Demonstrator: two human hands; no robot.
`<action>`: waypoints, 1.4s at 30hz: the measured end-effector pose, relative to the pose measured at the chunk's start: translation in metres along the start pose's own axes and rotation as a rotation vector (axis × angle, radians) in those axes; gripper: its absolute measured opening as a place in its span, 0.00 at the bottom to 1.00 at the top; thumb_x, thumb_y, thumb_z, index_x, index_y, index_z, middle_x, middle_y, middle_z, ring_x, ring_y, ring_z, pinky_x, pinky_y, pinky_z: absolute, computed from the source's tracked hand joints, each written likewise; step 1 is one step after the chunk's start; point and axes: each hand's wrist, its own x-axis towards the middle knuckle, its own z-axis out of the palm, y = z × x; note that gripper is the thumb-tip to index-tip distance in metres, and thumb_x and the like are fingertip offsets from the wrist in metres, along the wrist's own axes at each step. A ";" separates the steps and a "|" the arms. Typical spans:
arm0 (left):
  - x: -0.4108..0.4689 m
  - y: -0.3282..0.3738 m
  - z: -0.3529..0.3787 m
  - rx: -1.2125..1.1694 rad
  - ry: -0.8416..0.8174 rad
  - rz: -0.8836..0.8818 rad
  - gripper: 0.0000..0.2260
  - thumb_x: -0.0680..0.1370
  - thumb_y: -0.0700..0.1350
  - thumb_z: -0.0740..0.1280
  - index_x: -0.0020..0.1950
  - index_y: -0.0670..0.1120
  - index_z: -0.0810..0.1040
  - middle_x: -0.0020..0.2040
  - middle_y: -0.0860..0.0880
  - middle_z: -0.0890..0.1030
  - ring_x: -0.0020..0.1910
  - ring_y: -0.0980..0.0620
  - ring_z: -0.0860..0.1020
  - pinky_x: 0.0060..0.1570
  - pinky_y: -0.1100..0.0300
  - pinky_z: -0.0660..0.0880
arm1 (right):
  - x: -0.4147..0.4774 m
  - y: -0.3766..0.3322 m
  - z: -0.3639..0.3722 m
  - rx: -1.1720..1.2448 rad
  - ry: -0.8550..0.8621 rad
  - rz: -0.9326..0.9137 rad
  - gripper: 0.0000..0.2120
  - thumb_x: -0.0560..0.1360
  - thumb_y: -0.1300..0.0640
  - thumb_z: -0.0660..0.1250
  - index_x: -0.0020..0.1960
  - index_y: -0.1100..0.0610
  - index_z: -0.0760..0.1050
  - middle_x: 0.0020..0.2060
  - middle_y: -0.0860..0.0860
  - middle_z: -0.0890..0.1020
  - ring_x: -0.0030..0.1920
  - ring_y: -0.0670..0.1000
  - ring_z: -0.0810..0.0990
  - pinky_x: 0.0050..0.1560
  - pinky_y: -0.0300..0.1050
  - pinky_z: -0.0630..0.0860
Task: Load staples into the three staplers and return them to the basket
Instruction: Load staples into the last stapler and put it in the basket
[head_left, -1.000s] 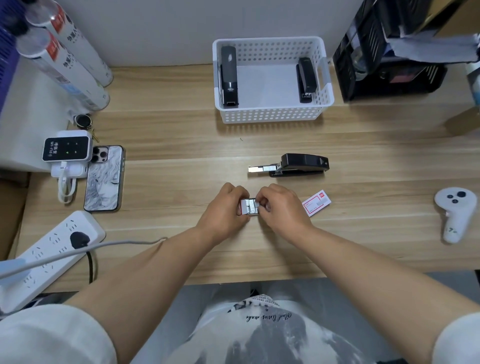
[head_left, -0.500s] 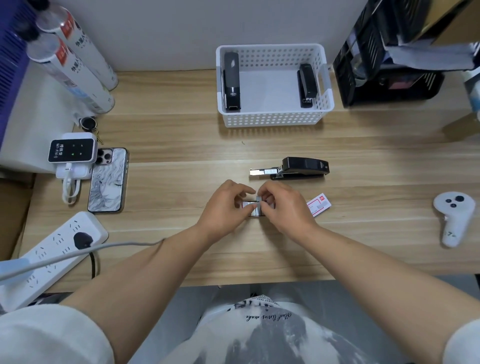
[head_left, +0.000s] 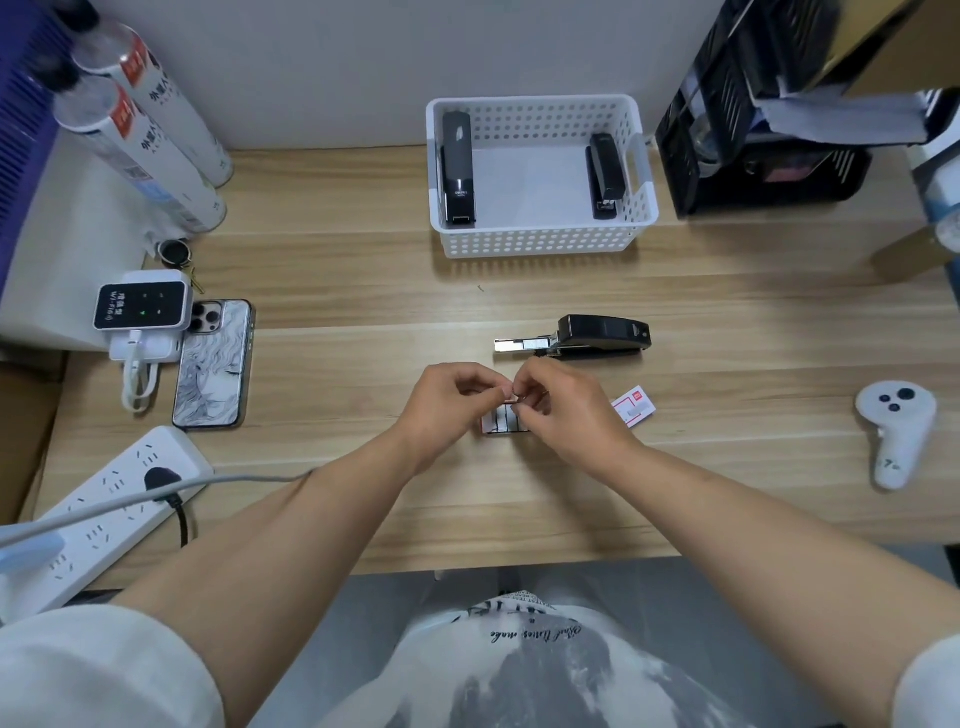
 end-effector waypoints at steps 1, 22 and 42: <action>0.000 0.000 0.000 0.008 -0.005 -0.005 0.03 0.76 0.37 0.74 0.49 0.39 0.86 0.47 0.41 0.87 0.45 0.50 0.83 0.49 0.57 0.78 | 0.000 0.000 -0.001 0.018 -0.018 0.019 0.09 0.71 0.66 0.70 0.44 0.53 0.74 0.39 0.44 0.78 0.40 0.45 0.79 0.41 0.38 0.75; -0.002 -0.024 -0.003 0.300 0.104 0.028 0.11 0.76 0.34 0.67 0.53 0.47 0.82 0.46 0.47 0.79 0.37 0.52 0.76 0.45 0.59 0.77 | 0.000 0.000 0.014 -0.231 -0.100 0.022 0.06 0.71 0.63 0.69 0.47 0.54 0.77 0.42 0.49 0.80 0.42 0.52 0.80 0.46 0.51 0.78; -0.006 -0.032 0.006 0.678 -0.005 0.217 0.15 0.71 0.37 0.71 0.57 0.45 0.79 0.50 0.48 0.73 0.44 0.50 0.79 0.49 0.54 0.78 | -0.015 0.020 0.006 -0.280 -0.048 0.144 0.21 0.70 0.59 0.72 0.62 0.55 0.72 0.57 0.51 0.69 0.52 0.54 0.77 0.50 0.48 0.75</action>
